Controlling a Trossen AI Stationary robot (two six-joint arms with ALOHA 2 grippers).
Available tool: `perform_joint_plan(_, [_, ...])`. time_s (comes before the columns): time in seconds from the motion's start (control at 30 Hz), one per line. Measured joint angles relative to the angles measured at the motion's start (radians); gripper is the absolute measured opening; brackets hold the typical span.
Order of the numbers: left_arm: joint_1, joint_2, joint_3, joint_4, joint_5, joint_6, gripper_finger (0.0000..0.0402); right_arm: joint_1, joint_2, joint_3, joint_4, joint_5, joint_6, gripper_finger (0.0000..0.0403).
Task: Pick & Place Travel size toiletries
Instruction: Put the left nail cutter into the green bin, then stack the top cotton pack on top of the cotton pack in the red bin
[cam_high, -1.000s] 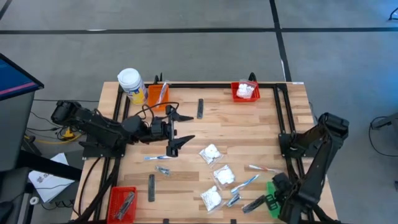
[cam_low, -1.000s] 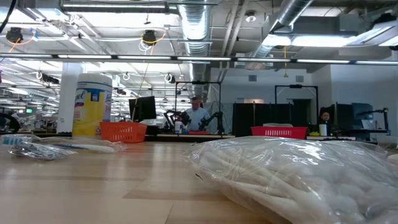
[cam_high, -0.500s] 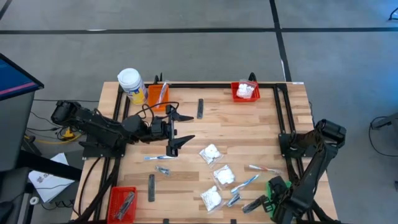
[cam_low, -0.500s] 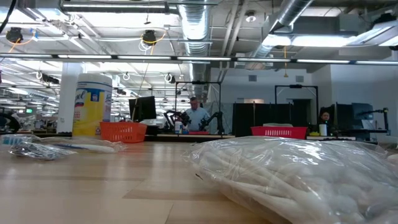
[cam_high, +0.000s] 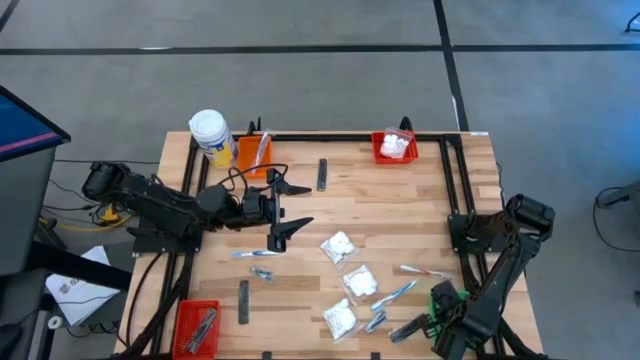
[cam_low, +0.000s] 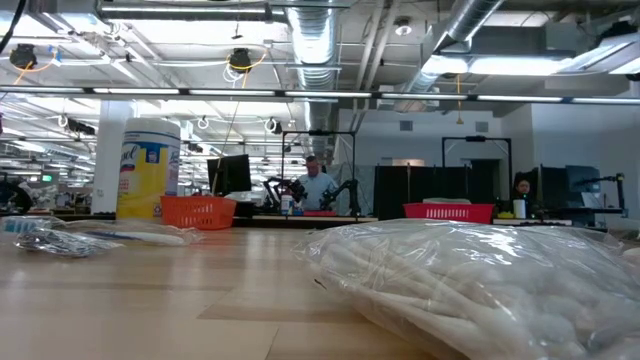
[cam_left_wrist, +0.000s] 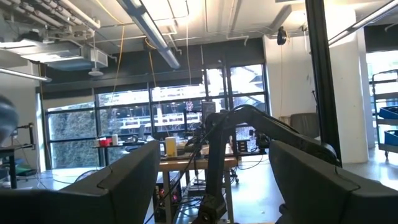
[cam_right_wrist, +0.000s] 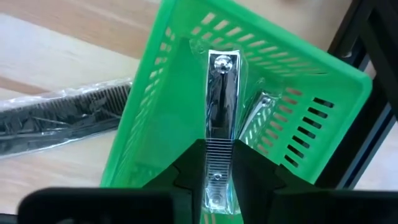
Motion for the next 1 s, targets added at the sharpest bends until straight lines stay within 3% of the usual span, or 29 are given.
perform_joint_plan(0.53, [0.0, 0.0, 0.0, 0.0, -0.002, 0.0, 0.0296, -0.018, -0.004, 0.001, -0.011, 0.001, -0.075, 0.0106])
perform_joint_plan(0.83, [0.0, 0.0, 0.0, -0.003, -0.002, -0.009, 0.0296, -0.068, -0.004, 0.097, -0.184, 0.008, -0.213, 0.0126])
perform_joint_plan(1.0, [0.0, 0.0, 0.0, -0.01, -0.002, -0.019, 0.0296, -0.085, -0.004, 0.181, -0.31, 0.109, -0.269, 0.013])
